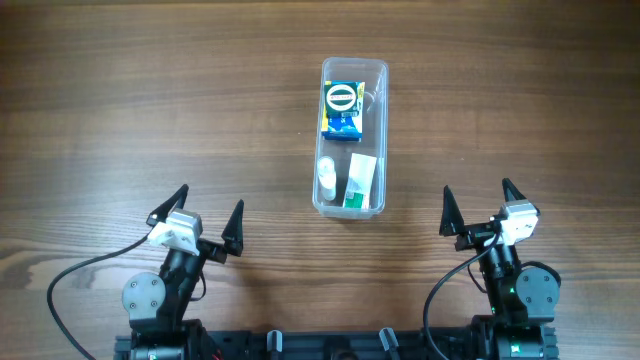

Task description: Pack container

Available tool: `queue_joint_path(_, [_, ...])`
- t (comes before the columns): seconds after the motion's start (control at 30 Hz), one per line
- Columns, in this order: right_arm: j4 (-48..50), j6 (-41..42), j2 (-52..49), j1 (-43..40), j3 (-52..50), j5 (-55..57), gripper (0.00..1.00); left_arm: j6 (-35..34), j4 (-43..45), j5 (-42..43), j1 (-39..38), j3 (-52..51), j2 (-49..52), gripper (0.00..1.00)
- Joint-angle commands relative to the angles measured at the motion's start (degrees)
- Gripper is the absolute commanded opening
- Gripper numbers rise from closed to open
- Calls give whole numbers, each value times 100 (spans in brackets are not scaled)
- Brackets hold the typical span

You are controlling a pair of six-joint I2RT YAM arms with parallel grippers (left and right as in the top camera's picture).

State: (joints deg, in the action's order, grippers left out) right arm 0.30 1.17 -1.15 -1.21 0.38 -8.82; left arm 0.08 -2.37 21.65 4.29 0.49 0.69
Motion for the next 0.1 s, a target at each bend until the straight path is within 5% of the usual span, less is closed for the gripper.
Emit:
queue_joint_path(0.0, [48, -79, 55, -26, -9, -70, 100, -55, -24, -72, 22, -17, -52, 100])
queue_joint_path(0.07, [48, -79, 55, -26, -9, -70, 100, -55, -26, -72, 22, -17, -52, 100])
